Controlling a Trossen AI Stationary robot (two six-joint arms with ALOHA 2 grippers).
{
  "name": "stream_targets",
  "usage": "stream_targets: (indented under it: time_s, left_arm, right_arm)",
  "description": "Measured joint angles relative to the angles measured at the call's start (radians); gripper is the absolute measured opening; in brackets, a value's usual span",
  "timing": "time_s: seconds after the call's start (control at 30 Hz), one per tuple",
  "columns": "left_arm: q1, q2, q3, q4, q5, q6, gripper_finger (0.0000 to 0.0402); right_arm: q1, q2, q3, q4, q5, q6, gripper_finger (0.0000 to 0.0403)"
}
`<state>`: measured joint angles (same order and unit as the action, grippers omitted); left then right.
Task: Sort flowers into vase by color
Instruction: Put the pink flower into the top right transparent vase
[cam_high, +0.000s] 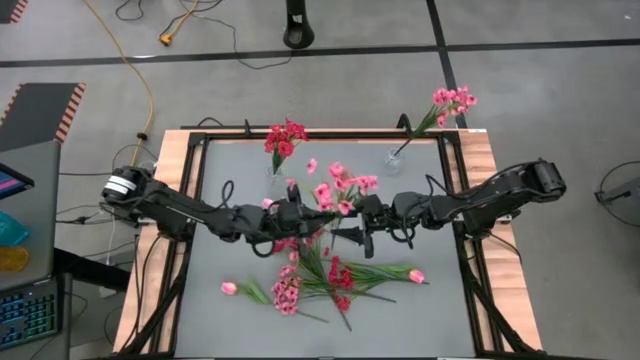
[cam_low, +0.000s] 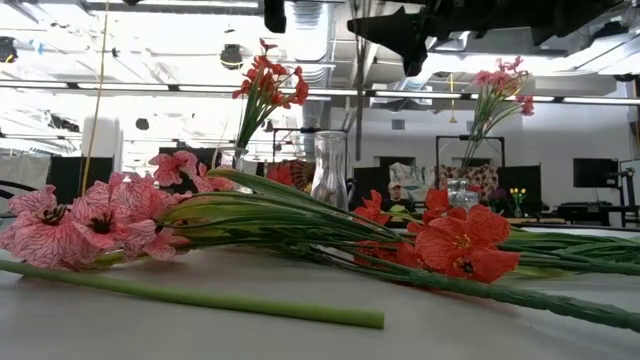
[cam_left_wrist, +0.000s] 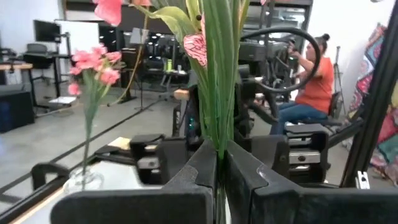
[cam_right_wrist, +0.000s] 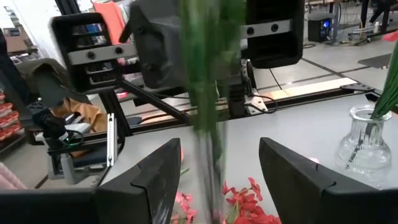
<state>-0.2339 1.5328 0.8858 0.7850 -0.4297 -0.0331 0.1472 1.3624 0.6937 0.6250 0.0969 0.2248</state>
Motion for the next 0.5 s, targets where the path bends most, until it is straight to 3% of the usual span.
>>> stream_targets:
  time_s: [0.27, 0.5]
  left_arm:
    - [0.000, 0.074, 0.097, -0.028, 0.006, 0.079, 0.0005]
    - [0.001, 0.072, 0.109, -0.064, -0.007, 0.074, 0.0005]
  right_arm:
    - [0.035, -0.001, 0.000, -0.005, -0.005, -0.050, 0.0231]
    - [0.056, -0.001, 0.000, -0.007, -0.001, -0.051, 0.0151]
